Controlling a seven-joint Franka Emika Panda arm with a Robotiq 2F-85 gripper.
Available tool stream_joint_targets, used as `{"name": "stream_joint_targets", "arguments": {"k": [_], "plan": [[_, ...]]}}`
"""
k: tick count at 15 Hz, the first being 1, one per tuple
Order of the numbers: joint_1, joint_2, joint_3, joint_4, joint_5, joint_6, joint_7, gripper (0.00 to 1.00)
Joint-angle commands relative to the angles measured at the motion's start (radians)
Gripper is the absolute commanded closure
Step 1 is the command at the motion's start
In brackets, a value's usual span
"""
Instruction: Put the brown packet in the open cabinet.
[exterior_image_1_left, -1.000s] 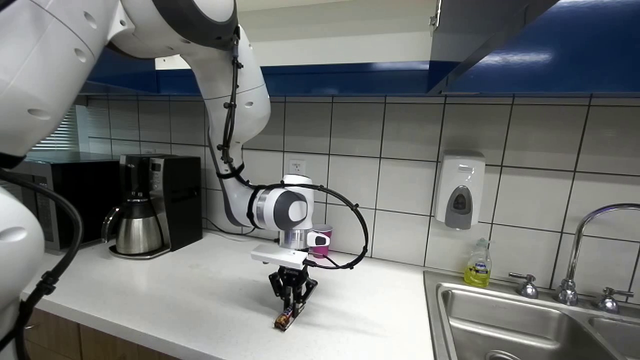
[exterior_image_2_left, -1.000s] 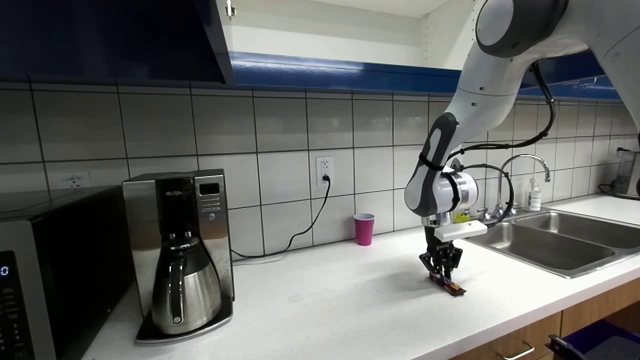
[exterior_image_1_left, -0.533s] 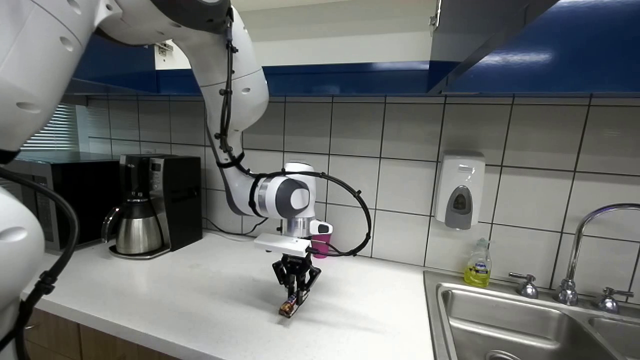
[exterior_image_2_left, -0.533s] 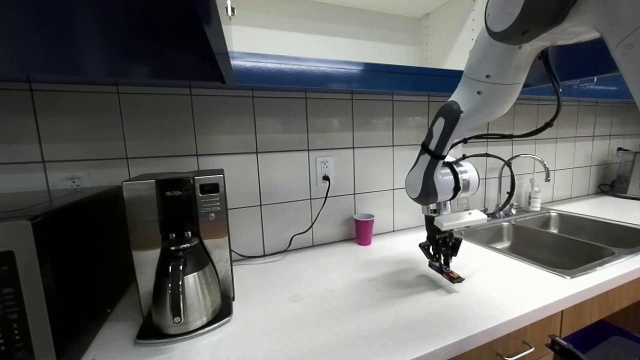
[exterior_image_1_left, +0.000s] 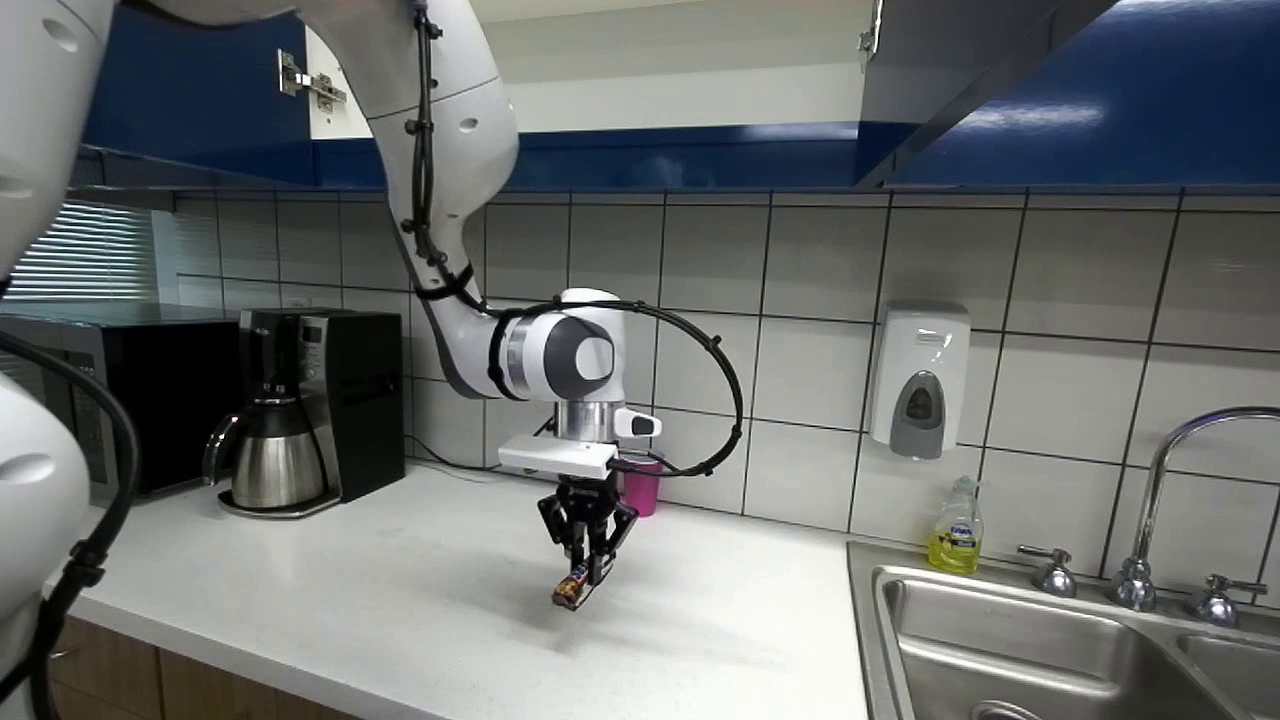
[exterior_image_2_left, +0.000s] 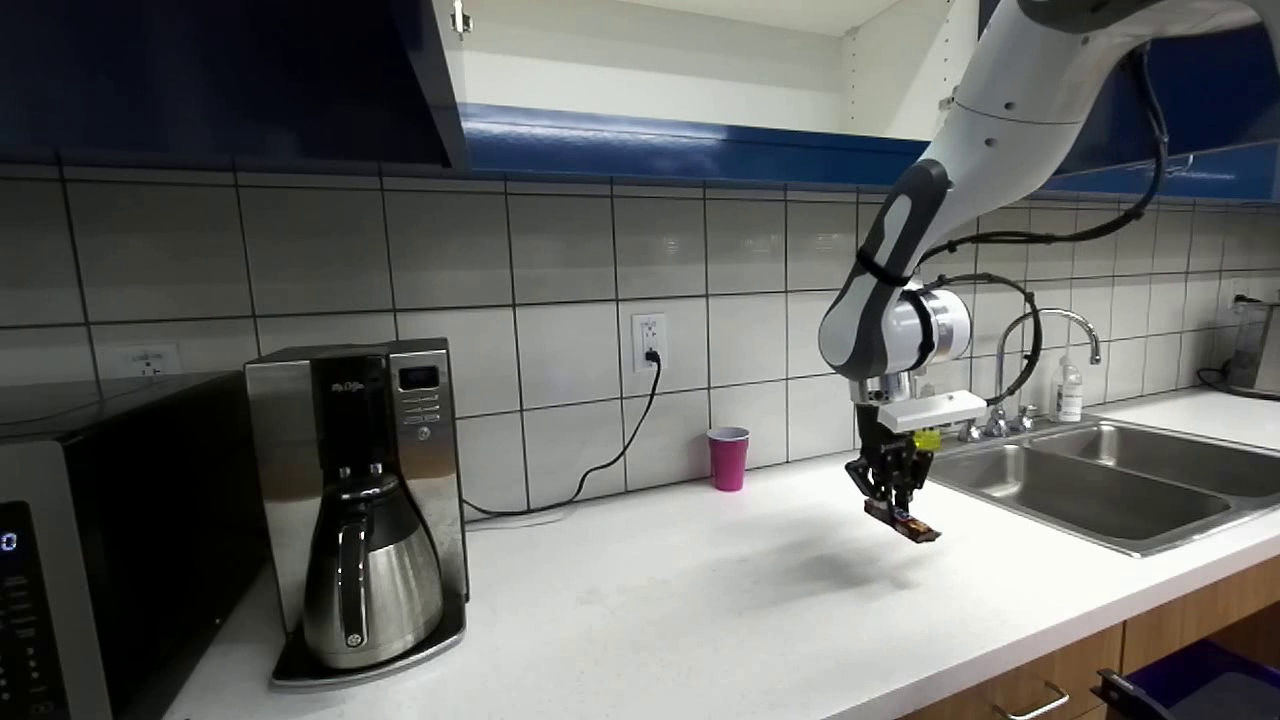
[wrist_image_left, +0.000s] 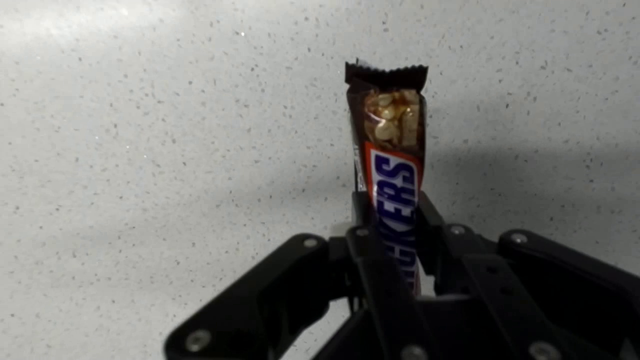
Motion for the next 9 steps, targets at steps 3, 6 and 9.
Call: {"name": "stream_joint_targets", "arguments": {"k": [3, 6, 9], "plan": [[0.005, -0.189, -0.011, -0.135, -0.075, -0.063, 0.036, 0.94], [0.001, -0.28, -0.006, -0.19, -0.096, -0.105, 0.037, 0.94], [-0.003, -0.393, 0.002, -0.246, -0.116, -0.164, 0.034, 0.94]]}}
